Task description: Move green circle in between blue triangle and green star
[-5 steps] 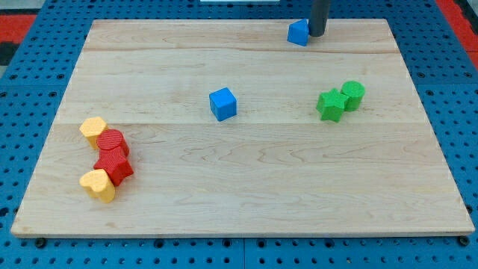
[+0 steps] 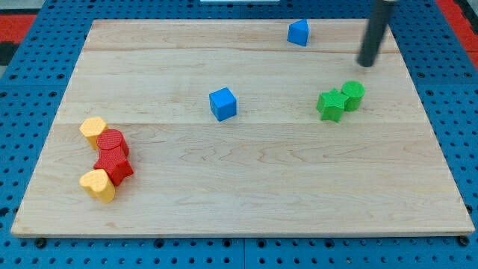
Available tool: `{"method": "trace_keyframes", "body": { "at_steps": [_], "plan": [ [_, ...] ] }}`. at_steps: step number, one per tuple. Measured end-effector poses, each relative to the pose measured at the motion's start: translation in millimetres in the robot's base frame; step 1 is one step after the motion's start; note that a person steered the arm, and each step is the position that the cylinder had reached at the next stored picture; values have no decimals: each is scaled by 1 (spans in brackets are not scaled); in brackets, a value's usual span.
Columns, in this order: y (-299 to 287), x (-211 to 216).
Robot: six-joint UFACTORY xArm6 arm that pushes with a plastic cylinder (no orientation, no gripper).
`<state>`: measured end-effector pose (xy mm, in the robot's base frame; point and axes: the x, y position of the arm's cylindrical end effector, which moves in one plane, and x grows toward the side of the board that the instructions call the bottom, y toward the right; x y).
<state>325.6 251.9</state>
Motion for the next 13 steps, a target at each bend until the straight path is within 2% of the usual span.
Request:
{"method": "trace_keyframes", "body": {
  "at_steps": [2,3,5,6,7,8,11,13],
  "plan": [
    [19,93],
    [0,100],
    [-23,68],
    [-36,70],
    [-38,89],
    [-63,94],
    [-99,50],
    [-103,42]
  ]
}}
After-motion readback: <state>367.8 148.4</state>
